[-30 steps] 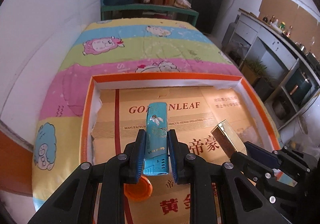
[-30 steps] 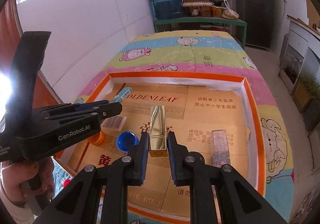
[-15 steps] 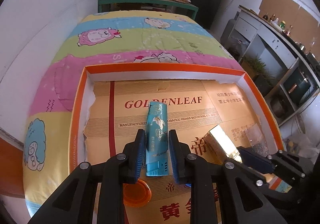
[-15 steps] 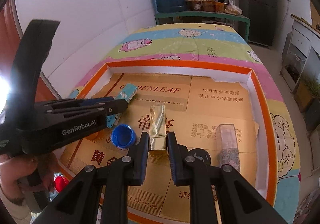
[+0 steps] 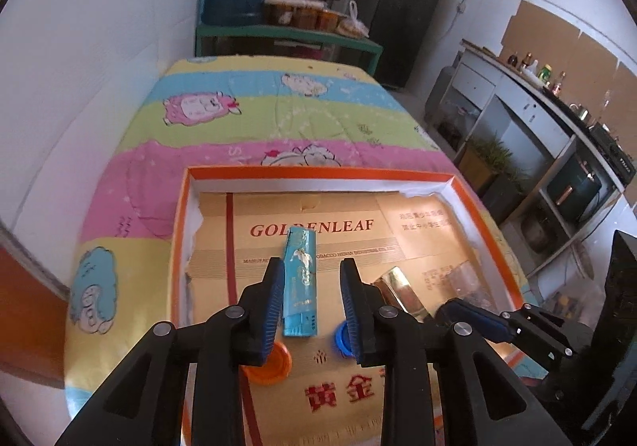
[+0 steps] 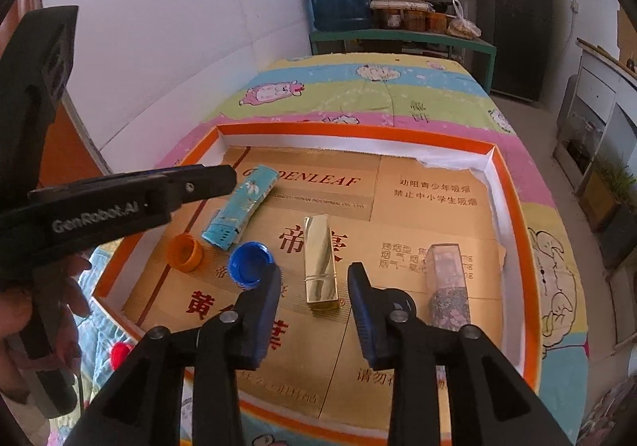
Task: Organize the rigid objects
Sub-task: 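Open both tools to place the teal tube and gold box inside, then withdraw both tools from the box toward the remaining loose items, then grasp the Hello Kitty card with the right tool while the left tool grasps the orange cap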
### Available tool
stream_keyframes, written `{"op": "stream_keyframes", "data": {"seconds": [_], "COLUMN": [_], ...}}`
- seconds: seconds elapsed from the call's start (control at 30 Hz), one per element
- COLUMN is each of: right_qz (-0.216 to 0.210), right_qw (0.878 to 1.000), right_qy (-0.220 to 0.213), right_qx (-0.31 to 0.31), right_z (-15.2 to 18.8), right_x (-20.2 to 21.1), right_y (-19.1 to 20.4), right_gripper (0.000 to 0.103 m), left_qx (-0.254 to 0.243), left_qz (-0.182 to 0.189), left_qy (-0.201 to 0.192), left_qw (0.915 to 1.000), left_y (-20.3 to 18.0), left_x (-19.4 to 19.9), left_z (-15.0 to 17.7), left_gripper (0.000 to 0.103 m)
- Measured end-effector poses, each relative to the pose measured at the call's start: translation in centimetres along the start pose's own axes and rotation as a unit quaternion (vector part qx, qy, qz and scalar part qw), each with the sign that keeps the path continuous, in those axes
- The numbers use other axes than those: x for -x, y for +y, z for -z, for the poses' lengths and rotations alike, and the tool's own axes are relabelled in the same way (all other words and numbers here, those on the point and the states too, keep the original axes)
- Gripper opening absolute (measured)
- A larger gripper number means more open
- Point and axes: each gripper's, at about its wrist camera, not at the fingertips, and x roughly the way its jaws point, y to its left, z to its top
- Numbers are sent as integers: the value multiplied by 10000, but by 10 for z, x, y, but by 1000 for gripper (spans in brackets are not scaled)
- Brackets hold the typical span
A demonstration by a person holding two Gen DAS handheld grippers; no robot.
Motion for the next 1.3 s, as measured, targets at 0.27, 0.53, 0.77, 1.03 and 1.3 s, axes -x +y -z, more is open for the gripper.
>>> {"op": "stream_keyframes", "data": {"seconds": [0.27,0.53,0.77,1.03,1.3], "right_qz": [-74,-256,-754,-911,-573], "right_qw": [9999,9996,9950,9827,9775], "right_qy": [-130,-145,194,844,1016], "right_qx": [8,11,619,1371,1757], "right_z": [13,36,61,65,63], "right_x": [31,61,65,33,16], "right_y": [8,24,46,69,79], "right_gripper": [35,35,35,35,35], "left_qx": [-14,15,-11,-2,-112], "left_qz": [10,35,41,227,352], "left_qy": [-268,-318,-172,-61,72], "left_qw": [9996,9995,9998,9997,9993], "left_y": [3,13,17,12,4], "left_x": [51,88,112,130,131], "left_z": [20,53,100,148,164], "left_gripper": [29,29,29,29,29]}}
